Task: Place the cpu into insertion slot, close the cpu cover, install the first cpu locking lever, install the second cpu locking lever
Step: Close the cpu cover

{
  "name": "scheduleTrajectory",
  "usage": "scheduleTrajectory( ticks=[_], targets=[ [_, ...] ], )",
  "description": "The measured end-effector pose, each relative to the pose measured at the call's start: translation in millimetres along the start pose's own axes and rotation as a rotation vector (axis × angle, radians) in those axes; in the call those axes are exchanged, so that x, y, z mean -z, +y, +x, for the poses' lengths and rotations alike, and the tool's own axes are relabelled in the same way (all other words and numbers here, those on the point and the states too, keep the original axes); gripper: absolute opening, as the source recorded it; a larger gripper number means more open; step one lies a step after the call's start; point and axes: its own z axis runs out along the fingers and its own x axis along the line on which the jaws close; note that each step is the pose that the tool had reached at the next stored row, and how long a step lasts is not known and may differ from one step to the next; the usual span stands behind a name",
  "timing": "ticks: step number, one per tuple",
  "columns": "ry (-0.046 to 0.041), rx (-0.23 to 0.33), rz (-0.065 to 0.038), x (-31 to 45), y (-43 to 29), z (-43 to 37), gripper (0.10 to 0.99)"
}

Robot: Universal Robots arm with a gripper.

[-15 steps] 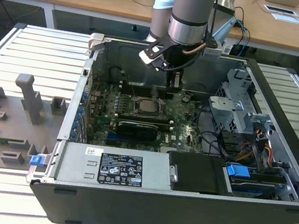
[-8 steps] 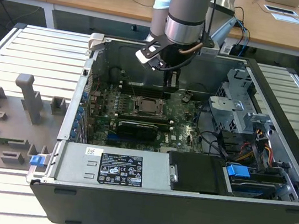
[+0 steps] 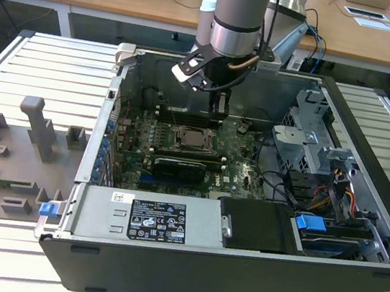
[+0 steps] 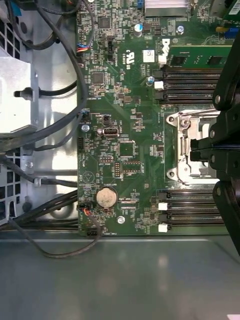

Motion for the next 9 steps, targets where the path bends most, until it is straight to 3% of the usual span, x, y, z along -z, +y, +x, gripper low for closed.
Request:
scheduleTrajectory(
  ticks=[9],
  targets=[
    [0.0,0.0,0.0,-3.6,-13.6,-0.2,0.106]
  ],
)
